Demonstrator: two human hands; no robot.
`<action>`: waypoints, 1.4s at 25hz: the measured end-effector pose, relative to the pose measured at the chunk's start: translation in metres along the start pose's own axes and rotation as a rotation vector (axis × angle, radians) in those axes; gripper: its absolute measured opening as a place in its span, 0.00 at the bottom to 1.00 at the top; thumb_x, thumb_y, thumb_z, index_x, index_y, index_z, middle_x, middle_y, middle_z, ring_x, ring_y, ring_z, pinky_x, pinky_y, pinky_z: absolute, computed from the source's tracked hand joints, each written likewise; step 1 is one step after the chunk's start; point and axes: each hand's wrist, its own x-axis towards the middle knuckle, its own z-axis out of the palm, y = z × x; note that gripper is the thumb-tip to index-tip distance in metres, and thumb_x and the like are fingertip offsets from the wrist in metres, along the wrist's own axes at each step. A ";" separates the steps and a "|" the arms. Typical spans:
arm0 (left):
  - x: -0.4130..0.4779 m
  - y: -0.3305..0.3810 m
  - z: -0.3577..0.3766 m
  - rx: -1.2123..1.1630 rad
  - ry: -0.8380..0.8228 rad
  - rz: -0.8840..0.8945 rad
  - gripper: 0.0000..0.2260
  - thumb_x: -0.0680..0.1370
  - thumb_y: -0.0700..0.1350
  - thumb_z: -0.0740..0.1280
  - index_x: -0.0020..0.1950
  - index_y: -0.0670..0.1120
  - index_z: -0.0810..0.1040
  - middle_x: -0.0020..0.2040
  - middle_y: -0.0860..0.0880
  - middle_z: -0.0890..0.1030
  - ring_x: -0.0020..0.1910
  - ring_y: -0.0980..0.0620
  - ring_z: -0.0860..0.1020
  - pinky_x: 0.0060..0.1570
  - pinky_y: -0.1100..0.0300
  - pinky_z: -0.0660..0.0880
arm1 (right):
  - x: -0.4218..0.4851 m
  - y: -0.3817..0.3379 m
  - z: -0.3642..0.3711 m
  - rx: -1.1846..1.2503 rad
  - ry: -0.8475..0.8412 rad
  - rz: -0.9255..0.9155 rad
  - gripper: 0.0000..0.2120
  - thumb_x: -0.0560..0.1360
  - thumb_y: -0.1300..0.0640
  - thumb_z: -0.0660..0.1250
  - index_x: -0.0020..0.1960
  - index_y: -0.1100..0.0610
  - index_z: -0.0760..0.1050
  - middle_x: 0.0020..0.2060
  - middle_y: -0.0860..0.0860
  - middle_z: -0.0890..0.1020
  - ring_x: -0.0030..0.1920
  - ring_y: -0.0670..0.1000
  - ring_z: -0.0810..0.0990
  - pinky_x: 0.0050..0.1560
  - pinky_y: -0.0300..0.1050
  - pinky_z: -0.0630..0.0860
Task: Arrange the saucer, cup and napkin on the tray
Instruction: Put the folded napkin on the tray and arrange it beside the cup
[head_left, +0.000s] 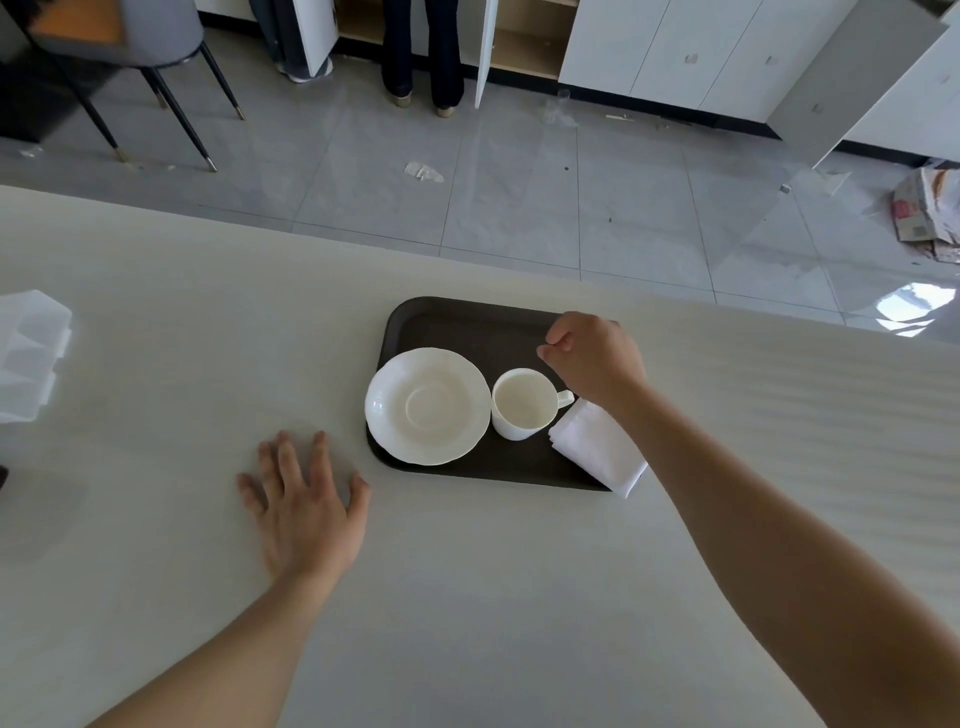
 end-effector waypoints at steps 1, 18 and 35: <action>0.001 0.000 0.000 0.004 0.000 -0.003 0.32 0.74 0.60 0.55 0.75 0.45 0.67 0.76 0.35 0.62 0.78 0.36 0.55 0.75 0.36 0.47 | 0.006 -0.009 0.004 -0.024 -0.024 -0.032 0.05 0.75 0.51 0.68 0.48 0.50 0.81 0.42 0.50 0.85 0.45 0.55 0.81 0.42 0.44 0.76; 0.002 -0.001 0.003 0.049 0.022 0.004 0.30 0.74 0.58 0.56 0.74 0.46 0.69 0.75 0.36 0.65 0.77 0.36 0.58 0.75 0.36 0.51 | 0.067 -0.075 0.064 -0.347 -0.508 -0.336 0.12 0.78 0.50 0.67 0.53 0.57 0.82 0.51 0.54 0.84 0.53 0.58 0.81 0.56 0.54 0.79; 0.001 0.001 0.000 0.053 0.021 0.003 0.30 0.75 0.57 0.55 0.74 0.46 0.69 0.75 0.37 0.66 0.77 0.37 0.59 0.75 0.37 0.50 | 0.087 -0.037 0.071 0.042 -0.413 -0.028 0.03 0.78 0.59 0.68 0.48 0.57 0.81 0.39 0.56 0.87 0.34 0.52 0.87 0.47 0.49 0.84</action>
